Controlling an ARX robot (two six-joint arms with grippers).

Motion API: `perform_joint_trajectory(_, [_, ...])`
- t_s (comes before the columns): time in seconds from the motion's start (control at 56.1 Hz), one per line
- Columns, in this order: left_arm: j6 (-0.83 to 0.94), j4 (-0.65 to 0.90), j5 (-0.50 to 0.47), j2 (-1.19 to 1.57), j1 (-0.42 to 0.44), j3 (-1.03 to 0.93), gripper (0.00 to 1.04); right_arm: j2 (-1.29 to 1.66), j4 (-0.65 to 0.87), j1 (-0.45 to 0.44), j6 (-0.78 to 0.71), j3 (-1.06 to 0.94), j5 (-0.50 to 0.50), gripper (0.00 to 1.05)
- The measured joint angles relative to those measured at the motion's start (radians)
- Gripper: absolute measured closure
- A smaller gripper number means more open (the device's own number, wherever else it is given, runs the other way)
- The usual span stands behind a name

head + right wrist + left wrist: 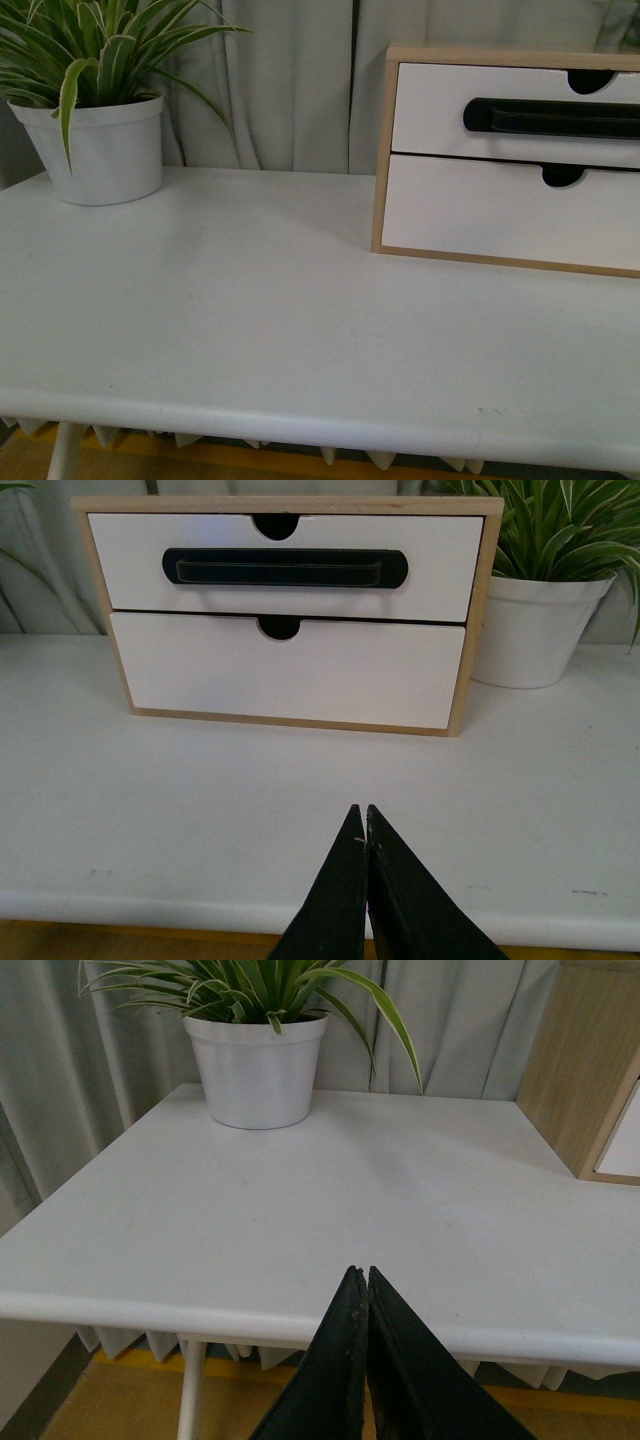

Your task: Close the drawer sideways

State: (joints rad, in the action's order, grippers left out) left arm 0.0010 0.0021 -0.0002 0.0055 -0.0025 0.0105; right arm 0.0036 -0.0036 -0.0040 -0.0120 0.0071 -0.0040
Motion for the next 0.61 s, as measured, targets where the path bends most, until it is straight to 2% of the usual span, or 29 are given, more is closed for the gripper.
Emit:
perform_joint_trajectory(0.16, [0.000, -0.001, 0.000, 0.000, 0.000, 0.000, 1.01, 0.000, 0.000, 0.000, 0.000, 0.000, 0.000, 1.04])
perform_joint_trajectory(0.178, [-0.003, -0.001, 0.000, 0.000, 0.000, 0.000, 0.98, 0.000, 0.000, 0.000, -0.001, 0.000, 0.000, 1.03])
perform_joint_trajectory(0.41, [-0.003, -0.002, 0.000, 0.000, 0.000, 0.000, 0.41, 0.000, 0.000, 0.000, 0.000, 0.000, 0.000, 0.49])
perform_joint_trajectory(0.57, [-0.002, -0.002, 0.000, 0.000, 0.000, 0.000, 0.14, 0.000, 0.000, 0.000, 0.000, 0.000, 0.000, 0.23])
perform_joint_trajectory(0.606, [-0.002, -0.002, 0.000, 0.000, 0.000, 0.000, 0.07, 0.000, 0.000, 0.000, 0.000, 0.000, 0.000, 0.14])
